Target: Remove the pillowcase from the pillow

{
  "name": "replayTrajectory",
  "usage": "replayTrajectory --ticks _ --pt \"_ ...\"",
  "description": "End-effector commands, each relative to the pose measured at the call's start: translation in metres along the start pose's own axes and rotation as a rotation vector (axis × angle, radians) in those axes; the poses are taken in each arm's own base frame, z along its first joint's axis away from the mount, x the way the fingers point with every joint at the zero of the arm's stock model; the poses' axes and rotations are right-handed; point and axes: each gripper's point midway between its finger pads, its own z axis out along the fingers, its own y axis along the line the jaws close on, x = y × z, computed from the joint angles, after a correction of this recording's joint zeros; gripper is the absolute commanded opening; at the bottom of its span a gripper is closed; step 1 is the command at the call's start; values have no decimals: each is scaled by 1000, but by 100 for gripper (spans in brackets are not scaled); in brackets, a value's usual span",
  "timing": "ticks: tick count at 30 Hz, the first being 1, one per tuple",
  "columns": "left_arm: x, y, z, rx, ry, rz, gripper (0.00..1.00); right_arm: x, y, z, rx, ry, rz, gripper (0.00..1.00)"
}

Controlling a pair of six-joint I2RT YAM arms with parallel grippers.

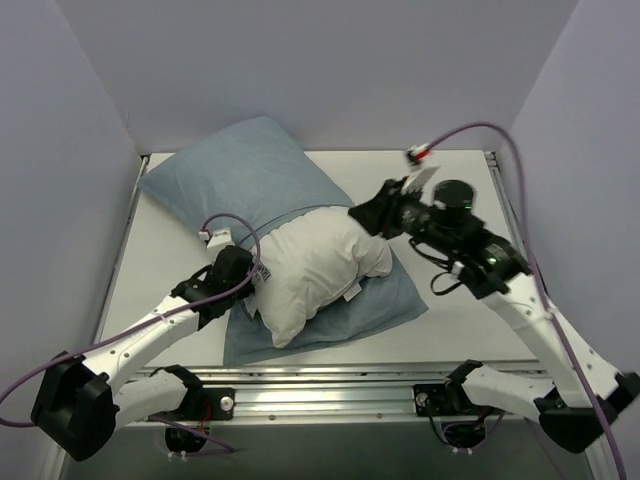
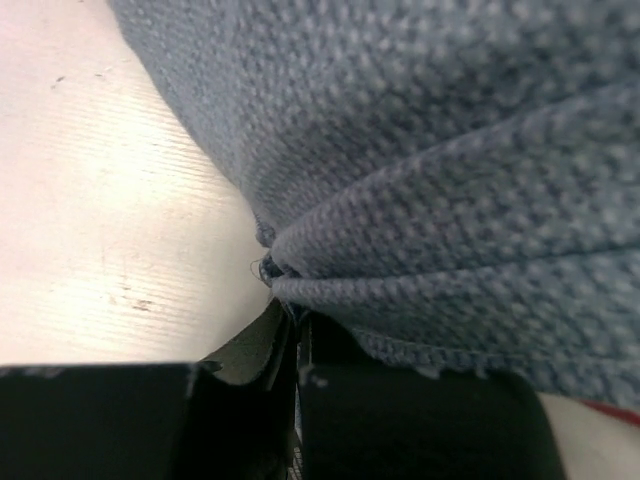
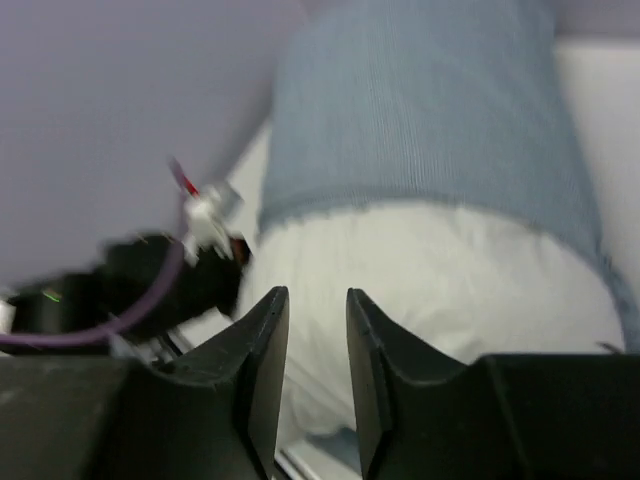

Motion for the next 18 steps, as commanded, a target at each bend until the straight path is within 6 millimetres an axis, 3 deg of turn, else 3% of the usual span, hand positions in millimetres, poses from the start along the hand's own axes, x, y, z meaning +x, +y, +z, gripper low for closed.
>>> replayTrajectory --ticks 1,2,3,4,6,7,9,10,14,18 --pt "-30 -41 -15 199 -79 -45 2 111 -23 21 66 286 21 28" --pt "-31 -45 -17 219 -81 -47 2 127 -23 20 79 315 12 35" --pt "-30 -49 -20 247 -71 -48 2 139 -25 17 98 332 11 49" --pt "-31 -52 -23 267 -72 -52 2 165 -24 13 91 382 14 56" --pt "-31 -58 -28 299 -70 -59 2 182 -20 6 84 402 49 74" --pt "-33 -64 -32 325 -73 -68 2 202 -21 1 92 430 50 78" --pt "-34 -71 -36 353 -75 -72 2 216 -21 -5 105 452 73 88" --pt "-35 -75 -38 366 -77 -75 2 233 -20 -11 106 490 66 91" --pt "-36 -90 -42 400 -78 -72 2 259 -14 -19 81 548 65 97" --pt "-30 -105 -46 423 -68 -47 2 267 -14 -14 79 559 63 100"
